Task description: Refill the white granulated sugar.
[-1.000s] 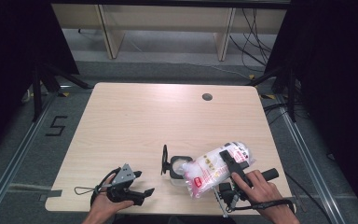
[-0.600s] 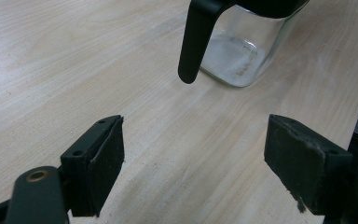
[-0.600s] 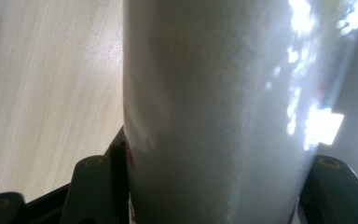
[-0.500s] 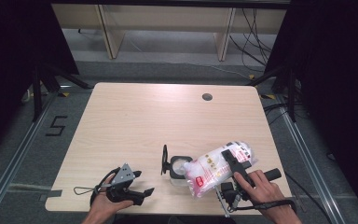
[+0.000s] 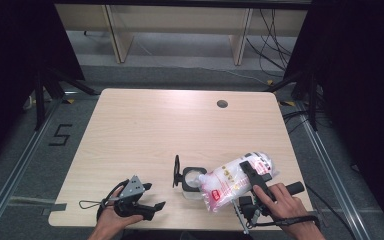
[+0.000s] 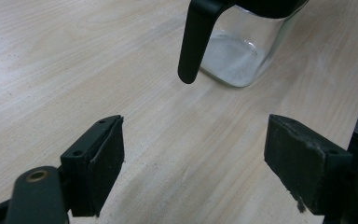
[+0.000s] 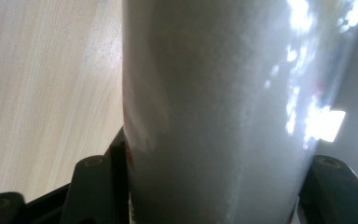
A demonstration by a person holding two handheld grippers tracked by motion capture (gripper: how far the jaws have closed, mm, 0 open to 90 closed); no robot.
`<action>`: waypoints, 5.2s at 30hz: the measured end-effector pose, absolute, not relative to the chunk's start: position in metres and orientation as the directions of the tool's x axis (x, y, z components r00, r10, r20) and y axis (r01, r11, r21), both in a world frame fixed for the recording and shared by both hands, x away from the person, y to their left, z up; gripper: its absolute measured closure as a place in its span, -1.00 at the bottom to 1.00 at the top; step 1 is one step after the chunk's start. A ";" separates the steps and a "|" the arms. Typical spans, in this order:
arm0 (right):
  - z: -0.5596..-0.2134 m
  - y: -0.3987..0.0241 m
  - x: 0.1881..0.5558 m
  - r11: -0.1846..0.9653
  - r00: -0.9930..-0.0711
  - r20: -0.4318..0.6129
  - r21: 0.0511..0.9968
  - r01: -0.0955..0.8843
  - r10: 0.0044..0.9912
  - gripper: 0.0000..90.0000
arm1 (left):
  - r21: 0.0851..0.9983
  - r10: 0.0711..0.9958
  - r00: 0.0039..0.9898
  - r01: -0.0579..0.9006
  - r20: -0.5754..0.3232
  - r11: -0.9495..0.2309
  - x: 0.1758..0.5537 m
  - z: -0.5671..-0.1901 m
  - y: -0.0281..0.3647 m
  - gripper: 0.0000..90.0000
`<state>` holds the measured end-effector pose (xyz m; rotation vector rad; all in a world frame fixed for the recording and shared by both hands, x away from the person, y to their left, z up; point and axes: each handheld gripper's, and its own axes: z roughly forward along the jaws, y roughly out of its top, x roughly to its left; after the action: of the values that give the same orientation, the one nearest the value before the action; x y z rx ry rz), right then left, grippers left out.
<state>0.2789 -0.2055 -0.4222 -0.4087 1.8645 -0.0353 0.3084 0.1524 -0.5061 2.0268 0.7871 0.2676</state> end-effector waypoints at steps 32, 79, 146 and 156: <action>-0.421 -0.209 0.279 0.918 -0.271 -0.894 -0.280 -0.281 -0.356 -0.04 | 0.828 0.637 0.758 0.443 -0.141 -0.343 0.308 -0.507 0.153 -0.56; -0.425 -0.208 0.283 0.908 -0.236 -0.907 -0.264 -0.325 -0.348 -0.03 | 0.824 0.634 0.764 0.434 -0.122 -0.363 0.310 -0.507 0.155 -0.56; -0.421 -0.210 0.278 0.948 -0.292 -0.915 -0.211 -0.237 -0.277 -0.03 | 0.833 0.633 0.765 0.423 -0.118 -0.357 0.309 -0.507 0.153 -0.56; -0.423 -0.203 0.279 0.927 -0.289 -0.902 -0.237 -0.290 -0.320 -0.03 | 0.828 0.642 0.754 0.442 -0.136 -0.344 0.307 -0.507 0.153 -0.56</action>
<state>0.2794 -0.2030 -0.4232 -0.4469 1.8880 -0.0320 0.3073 0.1529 -0.5067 1.9961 0.8191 0.2638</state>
